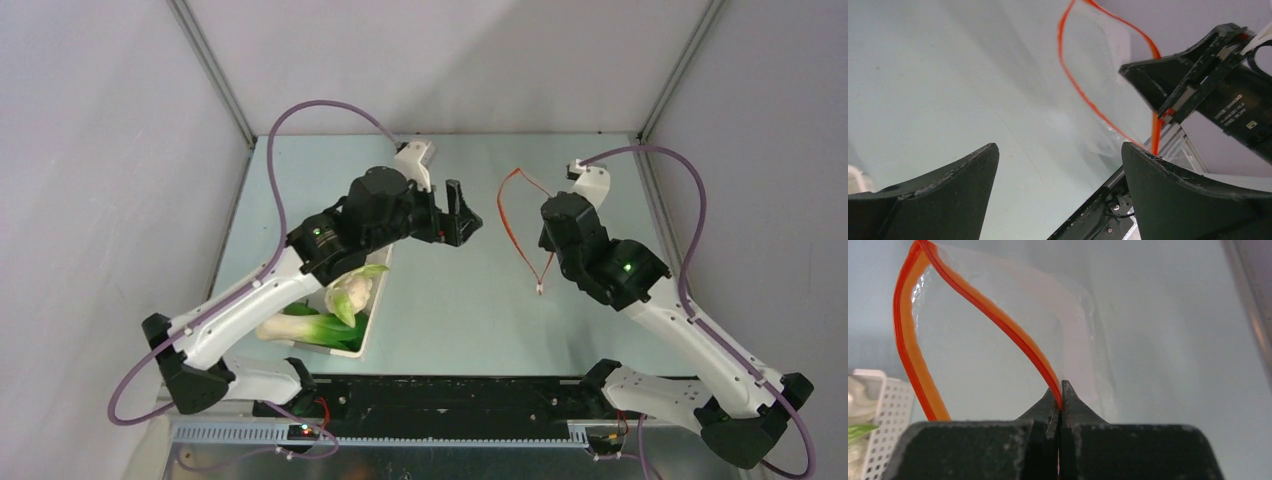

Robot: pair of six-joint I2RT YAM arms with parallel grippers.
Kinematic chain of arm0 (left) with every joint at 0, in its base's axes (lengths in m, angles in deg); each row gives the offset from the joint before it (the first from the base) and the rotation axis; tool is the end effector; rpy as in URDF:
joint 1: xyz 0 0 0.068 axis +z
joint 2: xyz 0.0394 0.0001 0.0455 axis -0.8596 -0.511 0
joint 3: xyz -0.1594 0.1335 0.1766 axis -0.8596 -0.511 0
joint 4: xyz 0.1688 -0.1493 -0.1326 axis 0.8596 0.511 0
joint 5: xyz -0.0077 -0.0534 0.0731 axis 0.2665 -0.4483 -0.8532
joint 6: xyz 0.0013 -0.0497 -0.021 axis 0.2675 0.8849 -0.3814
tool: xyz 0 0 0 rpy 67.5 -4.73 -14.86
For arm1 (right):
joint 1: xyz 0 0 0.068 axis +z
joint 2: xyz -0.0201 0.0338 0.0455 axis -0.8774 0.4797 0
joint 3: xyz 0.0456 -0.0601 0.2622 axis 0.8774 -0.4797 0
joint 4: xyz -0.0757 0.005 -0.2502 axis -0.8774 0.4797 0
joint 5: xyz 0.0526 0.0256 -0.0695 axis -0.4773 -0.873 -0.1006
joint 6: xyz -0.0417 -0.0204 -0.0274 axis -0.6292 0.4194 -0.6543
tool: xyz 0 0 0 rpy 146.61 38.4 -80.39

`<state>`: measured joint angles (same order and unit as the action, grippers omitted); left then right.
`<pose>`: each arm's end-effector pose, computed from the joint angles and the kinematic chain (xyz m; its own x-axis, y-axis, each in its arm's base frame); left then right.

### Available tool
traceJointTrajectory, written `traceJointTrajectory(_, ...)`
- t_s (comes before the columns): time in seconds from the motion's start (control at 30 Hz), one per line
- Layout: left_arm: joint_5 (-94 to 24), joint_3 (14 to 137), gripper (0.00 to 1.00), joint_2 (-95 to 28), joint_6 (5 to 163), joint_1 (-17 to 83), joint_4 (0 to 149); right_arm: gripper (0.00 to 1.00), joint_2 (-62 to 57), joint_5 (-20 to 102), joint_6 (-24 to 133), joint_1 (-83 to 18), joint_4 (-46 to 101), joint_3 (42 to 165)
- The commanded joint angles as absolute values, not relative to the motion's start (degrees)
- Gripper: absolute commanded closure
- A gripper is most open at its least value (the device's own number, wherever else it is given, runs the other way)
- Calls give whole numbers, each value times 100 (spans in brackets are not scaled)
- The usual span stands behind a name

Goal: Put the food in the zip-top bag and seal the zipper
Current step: Open the zipper of the food storage bag at the center of the board.

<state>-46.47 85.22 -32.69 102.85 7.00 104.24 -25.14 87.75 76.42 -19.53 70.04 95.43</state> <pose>0.1784 -0.2270 0.4197 -0.5645 -0.0949 -0.8199 0.5441 0.7042 -0.4561 0.1617 0.1145 0.3811 -0.4248 0.1239 -0.8968 0.0859 0.9916 0.0963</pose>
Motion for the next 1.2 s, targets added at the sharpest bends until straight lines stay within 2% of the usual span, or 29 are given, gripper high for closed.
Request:
traceJointTrajectory(0.0,-5506,8160,0,-2585,10373,732,10823,100,-2574,9596,7554,-1954,7705,9797)
traceJointTrajectory(0.13,-6372,7553,0,-2024,10866,1008,11615,100,-2295,9587,7714,-1900,7802,9689)
traceJointTrajectory(0.37,-6498,6334,0,-1378,11752,2369,12954,100,-1544,9443,8030,-1630,7752,9645)
traceJointTrajectory(0.53,-6692,5861,0,-1199,11933,2803,13383,100,-1080,9070,8042,-1337,7506,9637)
traceJointTrajectory(0.67,-6412,5400,0,-1064,11894,3185,13283,100,-858,8998,8041,-1236,7498,9631)
traceJointTrajectory(0.87,-5433,4642,0,-1037,11710,3316,12297,100,-1005,8674,8065,-1230,7266,9404)
traceJointTrajectory(1.17,-4893,4349,0,-1073,11595,3351,11668,100,-1245,8210,8050,-1264,6888,9158)
